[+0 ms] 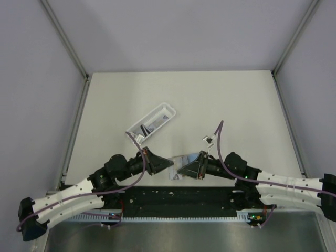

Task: Put the credit cards into the card holder
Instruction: Pick up the credit card from the center of the board.

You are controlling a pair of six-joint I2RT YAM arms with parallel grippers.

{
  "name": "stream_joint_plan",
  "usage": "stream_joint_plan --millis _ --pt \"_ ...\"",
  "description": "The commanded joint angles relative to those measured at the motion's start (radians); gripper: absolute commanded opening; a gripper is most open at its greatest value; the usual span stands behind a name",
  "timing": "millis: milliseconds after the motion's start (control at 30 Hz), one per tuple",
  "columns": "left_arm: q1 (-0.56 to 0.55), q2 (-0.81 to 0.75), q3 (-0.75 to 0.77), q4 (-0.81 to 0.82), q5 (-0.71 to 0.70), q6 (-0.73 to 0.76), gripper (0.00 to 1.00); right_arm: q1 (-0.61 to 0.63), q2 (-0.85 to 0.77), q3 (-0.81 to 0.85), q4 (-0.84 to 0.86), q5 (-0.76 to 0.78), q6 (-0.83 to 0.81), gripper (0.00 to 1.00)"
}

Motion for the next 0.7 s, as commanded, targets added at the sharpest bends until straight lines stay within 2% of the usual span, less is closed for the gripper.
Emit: stream_joint_plan --millis 0,200,333,467,533,600,633,667 --pt "-0.005 0.017 -0.002 0.071 0.041 0.019 0.0 -0.007 -0.016 0.039 0.034 0.02 -0.022 0.26" --pt "-0.006 0.044 -0.003 0.102 0.059 0.014 0.0 -0.009 0.017 0.036 0.077 0.018 -0.018 0.26" --pt "-0.008 0.04 -0.003 0.099 0.056 0.016 0.0 -0.009 0.043 0.037 0.1 0.007 -0.013 0.23" --pt "-0.006 0.044 -0.006 0.104 0.055 0.013 0.0 -0.009 0.054 0.034 0.117 0.003 -0.012 0.14" --pt "-0.008 0.049 -0.008 0.111 0.058 0.014 0.0 -0.007 0.056 0.03 0.128 0.007 -0.008 0.01" --pt "-0.008 0.056 -0.009 0.111 0.055 0.013 0.0 -0.007 0.053 0.018 0.149 0.016 -0.005 0.0" --pt "-0.008 0.058 -0.011 0.11 0.053 0.013 0.03 -0.009 0.05 0.013 0.155 0.018 -0.004 0.0" --pt "-0.006 0.06 -0.013 0.104 0.046 0.013 0.1 -0.007 0.039 0.008 0.151 0.024 -0.004 0.0"
